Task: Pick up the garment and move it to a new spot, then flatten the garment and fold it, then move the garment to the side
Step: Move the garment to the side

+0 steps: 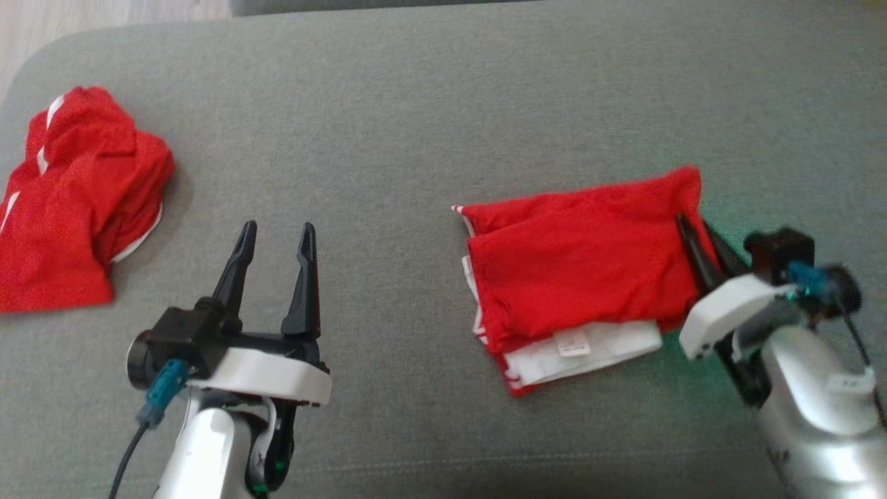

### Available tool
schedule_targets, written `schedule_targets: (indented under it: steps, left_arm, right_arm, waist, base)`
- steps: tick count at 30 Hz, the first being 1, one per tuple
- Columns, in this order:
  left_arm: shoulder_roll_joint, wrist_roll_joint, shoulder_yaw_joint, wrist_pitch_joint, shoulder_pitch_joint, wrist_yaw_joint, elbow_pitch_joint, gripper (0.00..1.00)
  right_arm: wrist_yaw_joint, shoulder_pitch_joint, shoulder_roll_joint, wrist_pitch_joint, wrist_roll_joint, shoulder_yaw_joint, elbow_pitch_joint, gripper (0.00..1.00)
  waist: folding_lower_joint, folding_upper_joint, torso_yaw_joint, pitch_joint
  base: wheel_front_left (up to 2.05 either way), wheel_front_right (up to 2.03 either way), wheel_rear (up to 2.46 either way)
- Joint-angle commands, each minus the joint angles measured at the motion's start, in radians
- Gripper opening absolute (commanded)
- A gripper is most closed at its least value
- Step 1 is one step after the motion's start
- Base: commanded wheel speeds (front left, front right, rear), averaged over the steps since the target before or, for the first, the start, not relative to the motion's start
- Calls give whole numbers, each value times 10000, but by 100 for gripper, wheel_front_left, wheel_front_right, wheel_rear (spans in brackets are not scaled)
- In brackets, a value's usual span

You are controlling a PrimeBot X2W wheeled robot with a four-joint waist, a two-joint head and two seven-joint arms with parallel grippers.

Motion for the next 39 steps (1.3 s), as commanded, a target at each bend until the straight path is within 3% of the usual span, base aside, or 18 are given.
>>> schedule_targets:
  steps: [1, 11, 19, 23, 27, 31, 32, 33, 34, 35, 39]
  left_arm:
    - [28, -52, 272, -122, -250, 47, -418, 100]
    - [28, -62, 279, -122, -400, 57, -870, 100]
    - [28, 191, 388, -122, -626, -182, -900, 100]
    - [28, 219, 447, -122, -674, -249, -929, 100]
    - [28, 190, 474, -122, -707, -267, -966, 100]
    - [28, 174, 489, -122, -759, -264, -941, 100]
    - [28, 173, 496, -122, -764, -268, -926, 100]
    - [28, 171, 502, -122, -766, -268, -910, 100]
    - [28, 168, 508, -122, -768, -267, -898, 100]
    - [28, 165, 513, -122, -770, -266, -884, 100]
    - [28, 126, 520, -122, -773, -266, -786, 100]
  right_arm:
    - [-7, -565, -313, -146, -189, 359, -538, 0]
    - [-7, -1985, -2360, 958, -21, 1430, -1449, 0]
    - [-7, -3002, -3305, 1289, 512, 445, -488, 0]
    - [-7, -3336, -3134, 1362, 299, -418, 102, 0]
    - [-7, -3657, -2681, 1378, -946, -2306, 758, 0]
    - [-7, -3723, -2325, 1398, -1802, -3040, 959, 0]
    - [-7, -3730, -2233, 1378, -1946, -3175, 961, 38]
    - [-7, -3735, -2126, 1379, -2010, -3294, 972, 68]
    - [-7, -3739, -2040, 1390, -2049, -3387, 978, 91]
    - [-7, -3741, -1984, 1397, -2093, -3459, 981, 100]
    - [-7, -3694, -1669, 1346, -2127, -3666, 851, 100]
  waist:
    - [-1, 0, -130, -134]
    - [-1, 0, -804, 399]
    - [-1, 0, -1106, 1252]
    - [-1, 0, -1148, 1423]
    - [-1, 0, -1101, 1547]
    - [-1, 0, -1043, 1598]
    - [-1, 0, -1031, 1600]
    - [-1, 0, -1019, 1599]
    - [-1, 0, -1009, 1602]
    - [-1, 0, -1000, 1602]
    - [-1, 0, -964, 1492]
  base:
    - [0, 0, 0]
    - [0, 0, 0]
    - [0, 0, 0]
    - [0, 0, 0]
    - [0, 0, 0]
    - [0, 0, 0]
    - [0, 0, 0]
    - [0, 0, 0]
    - [0, 0, 0]
    - [0, 0, 0]
    - [0, 0, 0]
